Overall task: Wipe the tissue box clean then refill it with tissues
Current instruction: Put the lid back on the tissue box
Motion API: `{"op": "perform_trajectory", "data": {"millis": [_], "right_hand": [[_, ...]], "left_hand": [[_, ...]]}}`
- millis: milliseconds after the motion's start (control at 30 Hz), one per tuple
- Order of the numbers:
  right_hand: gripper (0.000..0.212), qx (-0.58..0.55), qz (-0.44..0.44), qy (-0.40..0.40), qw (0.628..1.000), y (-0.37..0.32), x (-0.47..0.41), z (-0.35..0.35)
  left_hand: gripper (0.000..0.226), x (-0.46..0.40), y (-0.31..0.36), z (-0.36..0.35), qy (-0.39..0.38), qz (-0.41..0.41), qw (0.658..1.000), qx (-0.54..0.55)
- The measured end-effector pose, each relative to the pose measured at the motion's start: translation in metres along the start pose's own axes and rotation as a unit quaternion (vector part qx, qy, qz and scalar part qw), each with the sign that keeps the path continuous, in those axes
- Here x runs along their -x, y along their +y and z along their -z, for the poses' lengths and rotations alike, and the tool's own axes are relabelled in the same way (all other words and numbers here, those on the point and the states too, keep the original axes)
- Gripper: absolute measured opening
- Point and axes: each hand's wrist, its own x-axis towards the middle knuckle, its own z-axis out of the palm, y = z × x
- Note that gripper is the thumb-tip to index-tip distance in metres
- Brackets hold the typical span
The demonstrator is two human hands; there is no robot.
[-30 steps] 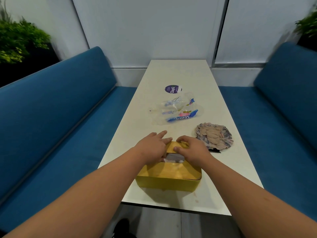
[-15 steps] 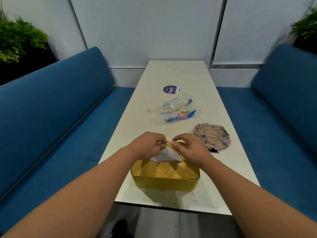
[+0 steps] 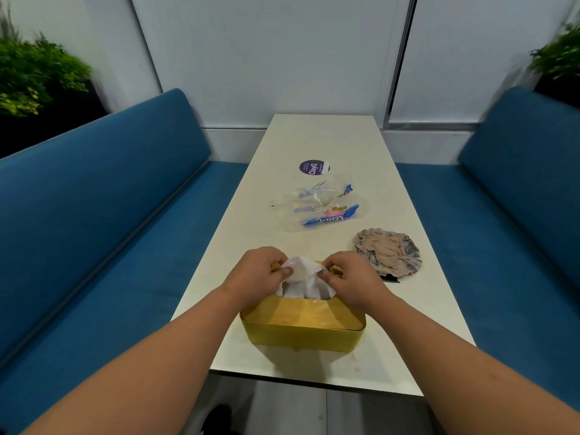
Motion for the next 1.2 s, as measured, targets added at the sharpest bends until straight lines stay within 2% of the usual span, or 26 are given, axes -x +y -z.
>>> {"op": "perform_trajectory", "data": {"millis": [67,133,167,200,233,333,433,500,567,600,633,667,733,767,833,967,1100,1200], "right_hand": [[0.021,-0.007,0.009,0.008,1.0,0.0,0.002,0.001],[0.023,-0.009,0.033,0.01,0.999,0.0,0.003,0.002],[0.024,-0.004,0.045,0.01,0.999,0.0,0.003,0.002],[0.022,0.004,0.054,0.013,0.998,-0.001,0.002,0.001],[0.021,0.011,0.057,0.015,0.998,-0.001,0.0,0.0],[0.018,-0.006,0.05,0.015,0.999,-0.003,-0.005,-0.002],[0.017,-0.038,0.033,0.02,0.999,-0.005,-0.005,-0.002],[0.016,-0.046,0.028,0.02,0.998,-0.005,-0.004,-0.001],[0.015,-0.054,0.025,0.02,0.998,-0.006,-0.003,0.0],[0.015,-0.056,0.023,0.019,0.998,-0.006,-0.003,0.001],[0.015,-0.054,0.02,0.015,0.998,-0.006,-0.002,0.001],[0.016,-0.05,0.018,0.011,0.999,-0.006,-0.002,0.002],[0.017,-0.052,0.012,0.005,0.999,-0.007,-0.002,0.002],[0.017,-0.057,0.008,0.006,0.998,-0.008,-0.002,0.002],[0.016,-0.076,-0.002,0.015,0.997,-0.009,-0.001,0.003],[0.016,-0.104,-0.01,0.023,0.994,-0.01,0.0,0.004],[0.016,-0.117,-0.023,0.025,0.993,-0.008,0.0,0.002],[0.017,-0.129,-0.021,0.021,0.991,-0.002,0.003,0.004]], "left_hand": [[0.022,0.005,0.0,-0.002,0.053,-0.021,0.998,-0.011],[0.019,0.011,-0.003,-0.003,0.156,-0.136,0.977,-0.042],[0.02,0.015,-0.003,-0.004,0.174,-0.19,0.965,-0.046],[0.023,0.018,-0.002,-0.006,0.147,-0.223,0.962,-0.059],[0.028,0.021,0.002,-0.007,0.081,-0.224,0.968,-0.085],[0.047,0.02,0.012,-0.012,-0.116,-0.151,0.965,-0.182],[0.044,0.014,0.02,-0.011,-0.182,-0.127,0.951,-0.215],[0.036,0.016,0.019,-0.01,-0.151,-0.127,0.963,-0.185],[0.03,0.018,0.014,-0.011,-0.009,-0.136,0.978,-0.155],[0.032,0.017,0.011,-0.012,0.073,-0.127,0.976,-0.158],[0.037,0.016,0.009,-0.013,0.123,-0.093,0.974,-0.163],[0.052,0.011,0.007,-0.013,0.127,-0.034,0.976,-0.171],[0.088,0.002,0.006,-0.015,0.04,0.084,0.975,-0.2],[0.096,-0.002,0.007,-0.016,0.002,0.109,0.968,-0.226],[0.097,-0.007,0.007,-0.02,-0.041,0.139,0.959,-0.244],[0.092,-0.012,0.005,-0.024,-0.075,0.182,0.953,-0.23],[0.092,-0.013,0.006,-0.02,-0.08,0.151,0.961,-0.215],[0.075,-0.008,0.006,-0.008,-0.054,0.082,0.994,-0.048]]}}
